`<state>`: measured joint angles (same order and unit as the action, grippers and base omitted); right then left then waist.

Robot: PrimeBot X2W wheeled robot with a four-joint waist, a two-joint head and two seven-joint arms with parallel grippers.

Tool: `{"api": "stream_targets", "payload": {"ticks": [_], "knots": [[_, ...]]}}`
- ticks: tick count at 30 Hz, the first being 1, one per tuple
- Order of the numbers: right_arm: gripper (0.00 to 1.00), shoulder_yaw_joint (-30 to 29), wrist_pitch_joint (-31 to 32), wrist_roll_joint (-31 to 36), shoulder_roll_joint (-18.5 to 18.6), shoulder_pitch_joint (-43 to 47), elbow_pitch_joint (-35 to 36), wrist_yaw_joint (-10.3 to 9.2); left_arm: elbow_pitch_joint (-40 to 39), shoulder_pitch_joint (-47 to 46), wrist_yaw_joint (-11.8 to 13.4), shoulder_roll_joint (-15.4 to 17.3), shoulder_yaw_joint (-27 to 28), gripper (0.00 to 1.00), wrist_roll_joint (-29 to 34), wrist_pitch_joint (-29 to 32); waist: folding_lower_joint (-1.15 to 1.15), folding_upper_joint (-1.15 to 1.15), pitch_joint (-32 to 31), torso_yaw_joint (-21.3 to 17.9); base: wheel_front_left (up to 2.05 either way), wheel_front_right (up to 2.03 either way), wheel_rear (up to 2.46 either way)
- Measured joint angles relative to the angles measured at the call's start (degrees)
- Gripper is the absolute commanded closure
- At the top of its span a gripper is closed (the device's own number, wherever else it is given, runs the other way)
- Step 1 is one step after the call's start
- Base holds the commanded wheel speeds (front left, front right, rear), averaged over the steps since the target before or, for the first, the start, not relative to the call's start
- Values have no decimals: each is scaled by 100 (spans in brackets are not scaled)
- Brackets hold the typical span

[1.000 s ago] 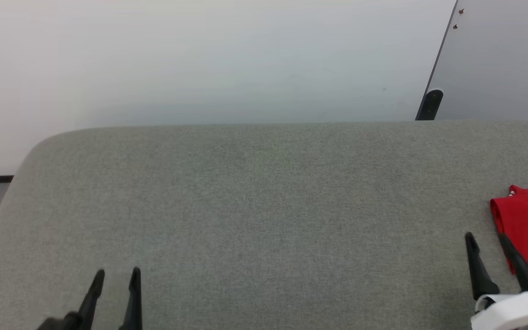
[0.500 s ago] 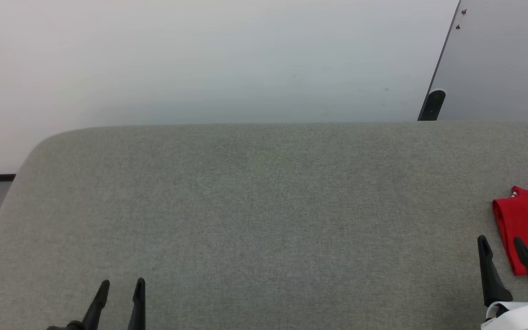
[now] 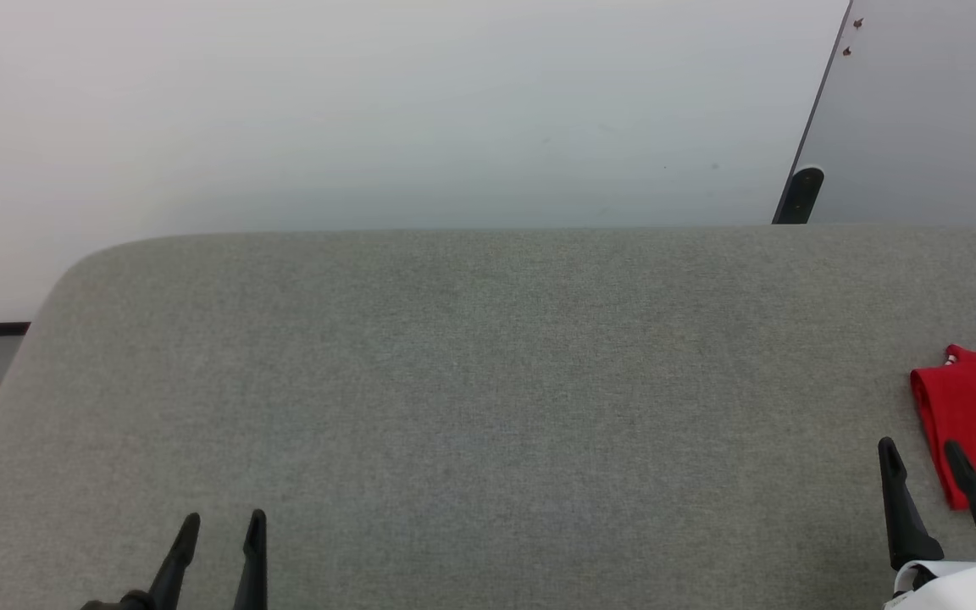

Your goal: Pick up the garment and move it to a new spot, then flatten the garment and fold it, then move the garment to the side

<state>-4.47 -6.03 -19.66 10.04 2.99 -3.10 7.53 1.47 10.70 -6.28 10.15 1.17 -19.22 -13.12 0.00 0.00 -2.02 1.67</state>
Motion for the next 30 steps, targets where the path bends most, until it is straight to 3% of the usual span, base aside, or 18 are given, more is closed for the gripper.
{"api": "stream_targets", "payload": {"ticks": [14,15,20,30], "knots": [[0,54,37,-26,-10,20,75,0,-69,-2,75,23,-3,0,-32,-54,0,0,28,0,0,0,0],[100,63,51,-27,-15,21,70,1,-60,0,74,14,-2,100,-34,-57,0,0,32,1,0,0,0],[100,100,80,-97,-109,121,-196,1,197,38,73,-102,-51,100,-114,9,0,0,35,-1,0,0,0],[100,78,245,-1042,-178,74,-316,1,349,-114,66,-185,23,100,-1062,272,0,0,50,-15,0,0,0]]}}
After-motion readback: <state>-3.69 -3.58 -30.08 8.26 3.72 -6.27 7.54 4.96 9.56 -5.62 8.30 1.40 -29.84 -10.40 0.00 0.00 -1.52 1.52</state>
